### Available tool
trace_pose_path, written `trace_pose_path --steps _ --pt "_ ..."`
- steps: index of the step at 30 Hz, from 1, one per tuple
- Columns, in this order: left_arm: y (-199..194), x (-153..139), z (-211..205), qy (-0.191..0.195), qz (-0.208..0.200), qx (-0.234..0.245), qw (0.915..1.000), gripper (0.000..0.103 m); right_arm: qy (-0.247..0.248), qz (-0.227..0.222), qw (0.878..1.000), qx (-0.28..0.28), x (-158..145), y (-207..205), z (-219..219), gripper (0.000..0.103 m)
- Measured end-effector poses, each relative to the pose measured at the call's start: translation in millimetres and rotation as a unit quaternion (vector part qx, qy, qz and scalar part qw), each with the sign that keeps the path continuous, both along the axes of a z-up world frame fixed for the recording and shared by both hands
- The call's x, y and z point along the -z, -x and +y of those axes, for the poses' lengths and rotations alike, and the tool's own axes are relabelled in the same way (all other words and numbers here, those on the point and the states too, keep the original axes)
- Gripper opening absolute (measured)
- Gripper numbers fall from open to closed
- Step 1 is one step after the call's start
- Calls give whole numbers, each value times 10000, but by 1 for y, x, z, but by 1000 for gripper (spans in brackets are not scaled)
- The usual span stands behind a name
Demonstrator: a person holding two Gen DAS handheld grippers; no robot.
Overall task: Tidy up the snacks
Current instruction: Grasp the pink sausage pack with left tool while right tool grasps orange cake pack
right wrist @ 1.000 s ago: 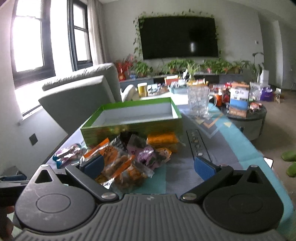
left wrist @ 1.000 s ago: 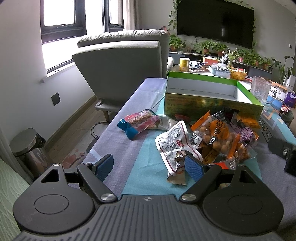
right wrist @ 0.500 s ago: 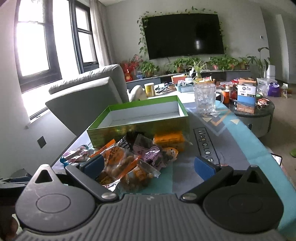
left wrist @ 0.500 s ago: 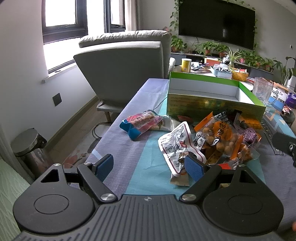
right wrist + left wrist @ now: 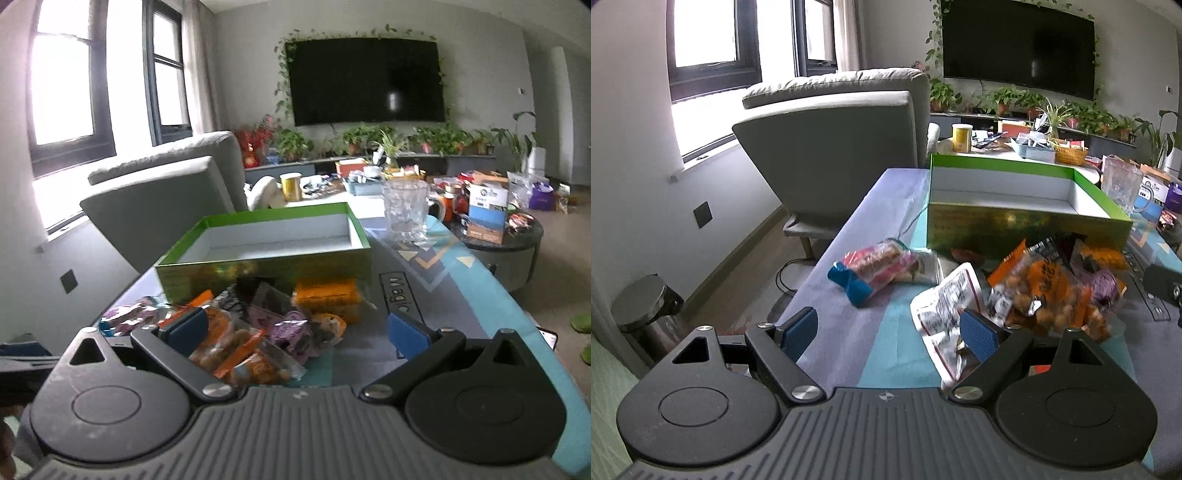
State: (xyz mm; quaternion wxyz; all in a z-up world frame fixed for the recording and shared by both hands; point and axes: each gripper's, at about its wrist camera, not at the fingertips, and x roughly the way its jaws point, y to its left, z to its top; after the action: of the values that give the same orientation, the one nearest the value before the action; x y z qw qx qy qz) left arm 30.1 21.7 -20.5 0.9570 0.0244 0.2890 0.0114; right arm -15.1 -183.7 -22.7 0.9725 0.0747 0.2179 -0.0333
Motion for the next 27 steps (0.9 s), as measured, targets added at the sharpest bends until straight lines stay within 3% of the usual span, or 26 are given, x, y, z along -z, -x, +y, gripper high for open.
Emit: trace_pose_path --steps 7,12,17,27 --pt "-41 2 15 -365 -160 294 9988 84 -154 403 9987 284 8 -19 -16 61" --pt "-86 5 44 -212 55 864 9960 84 -214 574 9975 354 14 -31 -25 61" --pt "-118 13 50 -565 290 1934 9791 84 -266 758 9965 208 19 -47 -31 61" --pt "-149 35 42 -724 779 2672 9578 84 -431 1044 9936 51 24 -87 -40 61"
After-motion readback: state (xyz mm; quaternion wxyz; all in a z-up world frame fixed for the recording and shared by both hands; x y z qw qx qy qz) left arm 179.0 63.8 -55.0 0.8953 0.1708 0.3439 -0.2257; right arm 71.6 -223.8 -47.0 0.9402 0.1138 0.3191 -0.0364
